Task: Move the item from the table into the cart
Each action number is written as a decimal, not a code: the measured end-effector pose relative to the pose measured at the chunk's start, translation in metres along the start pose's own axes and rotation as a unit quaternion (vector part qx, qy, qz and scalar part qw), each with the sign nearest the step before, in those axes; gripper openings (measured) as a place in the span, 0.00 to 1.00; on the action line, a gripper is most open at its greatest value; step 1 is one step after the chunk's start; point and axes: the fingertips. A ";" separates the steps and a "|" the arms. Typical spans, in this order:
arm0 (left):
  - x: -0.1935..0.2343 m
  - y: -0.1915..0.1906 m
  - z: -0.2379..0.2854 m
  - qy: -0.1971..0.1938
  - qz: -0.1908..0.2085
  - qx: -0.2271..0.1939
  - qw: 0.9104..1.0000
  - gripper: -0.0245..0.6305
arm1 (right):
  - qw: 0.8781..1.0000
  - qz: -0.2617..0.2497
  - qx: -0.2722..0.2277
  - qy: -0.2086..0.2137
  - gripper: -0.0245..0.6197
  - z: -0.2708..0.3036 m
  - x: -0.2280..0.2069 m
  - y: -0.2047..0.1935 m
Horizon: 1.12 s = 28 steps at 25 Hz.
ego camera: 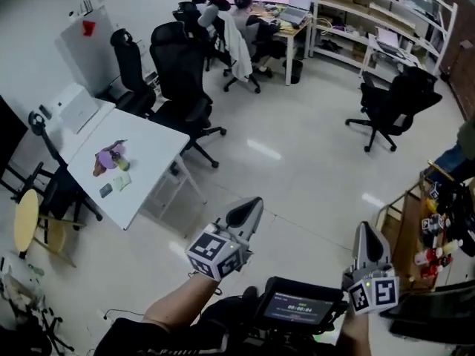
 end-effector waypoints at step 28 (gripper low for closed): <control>0.646 0.193 -0.430 0.494 0.065 -0.097 0.862 0.06 | 0.834 0.137 0.040 0.534 0.12 0.495 0.737 -0.235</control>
Point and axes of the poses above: the fingertips, and each gripper's own axes: z forward along the fingers, x to its left, y out of its top, and after that the axes turned 14 degrees about -x, right-handed
